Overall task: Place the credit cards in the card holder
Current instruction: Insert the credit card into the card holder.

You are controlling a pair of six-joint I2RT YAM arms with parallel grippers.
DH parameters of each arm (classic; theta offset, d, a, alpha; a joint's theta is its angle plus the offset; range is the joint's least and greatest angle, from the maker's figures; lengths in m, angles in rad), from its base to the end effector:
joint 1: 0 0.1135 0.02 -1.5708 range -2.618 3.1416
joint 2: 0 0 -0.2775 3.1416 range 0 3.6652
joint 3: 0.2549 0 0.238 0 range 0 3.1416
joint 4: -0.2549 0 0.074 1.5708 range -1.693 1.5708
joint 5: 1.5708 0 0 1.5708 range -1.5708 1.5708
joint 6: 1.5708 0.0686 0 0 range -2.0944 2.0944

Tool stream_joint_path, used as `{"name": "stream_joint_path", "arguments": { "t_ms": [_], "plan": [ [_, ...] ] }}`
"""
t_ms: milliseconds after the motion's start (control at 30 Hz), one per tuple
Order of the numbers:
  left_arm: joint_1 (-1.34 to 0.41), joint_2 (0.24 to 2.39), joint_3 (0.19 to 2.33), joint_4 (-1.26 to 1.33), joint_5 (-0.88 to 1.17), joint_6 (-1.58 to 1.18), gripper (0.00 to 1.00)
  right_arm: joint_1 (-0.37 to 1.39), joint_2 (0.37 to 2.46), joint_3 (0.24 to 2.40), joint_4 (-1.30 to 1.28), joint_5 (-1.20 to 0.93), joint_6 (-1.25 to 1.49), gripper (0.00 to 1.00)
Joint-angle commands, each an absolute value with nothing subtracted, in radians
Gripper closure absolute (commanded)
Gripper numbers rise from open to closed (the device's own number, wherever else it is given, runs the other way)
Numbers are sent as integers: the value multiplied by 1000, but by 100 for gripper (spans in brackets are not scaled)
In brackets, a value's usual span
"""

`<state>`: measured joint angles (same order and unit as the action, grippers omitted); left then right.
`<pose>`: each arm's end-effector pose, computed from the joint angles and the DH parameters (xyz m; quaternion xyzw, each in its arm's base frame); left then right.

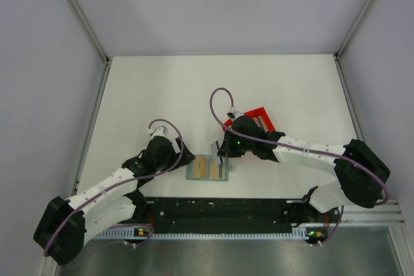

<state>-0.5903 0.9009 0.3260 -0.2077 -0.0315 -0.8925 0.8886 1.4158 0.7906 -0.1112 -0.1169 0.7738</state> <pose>0.1463 -0.0955 0.1556 -0.1449 0.9118 -0.2486 0.2930 0.1857 0.2413 0.2061 -0.0760 0.9098 0.3348 0.2332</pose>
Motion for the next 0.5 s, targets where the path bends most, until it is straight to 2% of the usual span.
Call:
{"name": "stream_joint_path", "arguments": {
  "t_ms": [0,467],
  "plan": [
    [-587,897,290,-111,50,-905,5,920,1448,752,-54,-97,814,100],
    [-586,919,216,-9,149,-908,13,946,1457,655,-31,-28,861,100]
  ]
}}
